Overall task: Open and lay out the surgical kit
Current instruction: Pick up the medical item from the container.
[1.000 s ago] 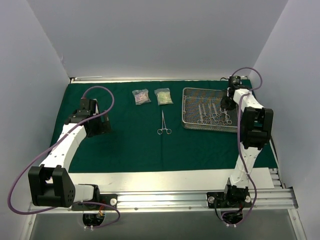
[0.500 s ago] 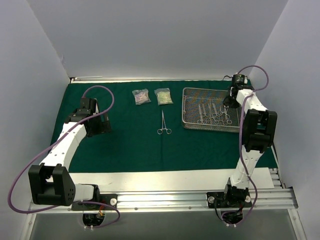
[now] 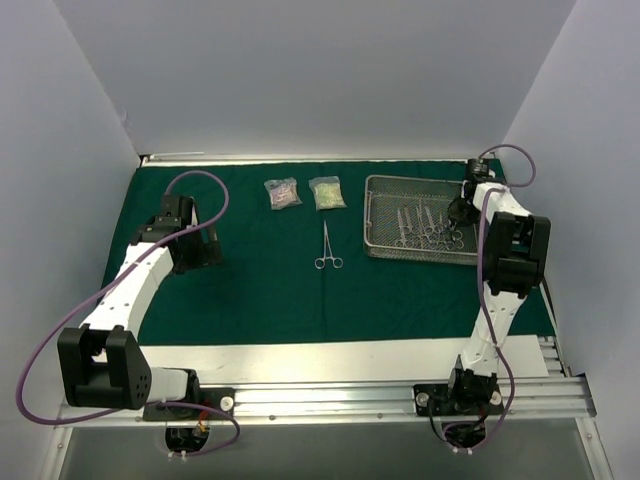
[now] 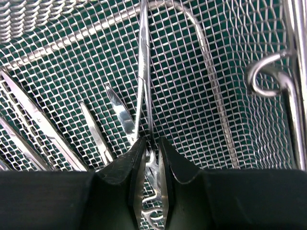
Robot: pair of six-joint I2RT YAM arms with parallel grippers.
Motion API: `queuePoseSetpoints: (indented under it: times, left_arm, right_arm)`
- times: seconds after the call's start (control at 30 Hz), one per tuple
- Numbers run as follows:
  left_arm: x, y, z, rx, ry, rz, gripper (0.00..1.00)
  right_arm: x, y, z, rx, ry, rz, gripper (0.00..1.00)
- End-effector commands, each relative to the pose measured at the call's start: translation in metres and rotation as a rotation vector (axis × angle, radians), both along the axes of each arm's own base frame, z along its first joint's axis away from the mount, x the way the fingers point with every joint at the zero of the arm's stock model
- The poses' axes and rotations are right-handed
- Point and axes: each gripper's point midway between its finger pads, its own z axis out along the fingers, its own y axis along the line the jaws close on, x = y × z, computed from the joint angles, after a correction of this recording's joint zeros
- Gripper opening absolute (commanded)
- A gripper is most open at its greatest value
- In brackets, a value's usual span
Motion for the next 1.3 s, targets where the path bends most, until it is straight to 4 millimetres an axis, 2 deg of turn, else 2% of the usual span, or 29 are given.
queuePoseSetpoints:
  times: [0.0,0.37,0.5,0.53,0.6,0.8,0.93,1.03,1.1,1.2,1.27]
  left_arm:
    - [0.009,0.000,0.015,0.008,-0.040,0.006,0.94]
    - [0.008,0.002,0.014,0.012,-0.037,0.010,0.94]
    - [0.008,0.002,0.015,0.013,-0.039,0.011,0.94]
    - [0.008,0.002,0.016,0.013,-0.042,0.009,0.94]
    - [0.008,0.002,0.017,0.012,-0.047,0.011,0.94]
    - [0.011,0.002,0.023,0.014,-0.061,0.006,0.94]
    - [0.013,0.001,0.027,0.015,-0.070,0.003,0.94]
    - [0.015,0.001,0.031,0.016,-0.076,-0.001,0.94]
    - [0.017,0.002,0.033,0.019,-0.082,-0.002,0.94]
    - [0.019,0.002,0.036,0.022,-0.086,-0.005,0.94]
    - [0.020,0.002,0.037,0.024,-0.087,-0.008,0.94]
  right_arm:
    - [0.006,-0.004,0.001,0.010,-0.012,-0.011,0.13]
    - [-0.006,-0.013,-0.025,0.030,0.052,-0.018,0.11]
    - [-0.010,-0.014,-0.028,0.043,0.063,-0.008,0.04]
    - [-0.009,-0.015,-0.024,0.041,0.056,-0.007,0.00]
    - [-0.007,-0.016,-0.014,0.030,0.043,0.005,0.00]
    - [0.006,-0.022,0.041,-0.019,-0.052,0.016,0.00]
    - [0.008,-0.018,0.079,-0.034,-0.122,0.035,0.00]
    - [0.005,-0.011,0.100,-0.047,-0.152,0.052,0.00]
    - [0.003,-0.005,0.108,-0.051,-0.163,0.070,0.00]
    - [0.000,0.019,0.126,-0.059,-0.193,0.127,0.00]
    - [-0.001,0.050,0.137,-0.056,-0.209,0.193,0.00]
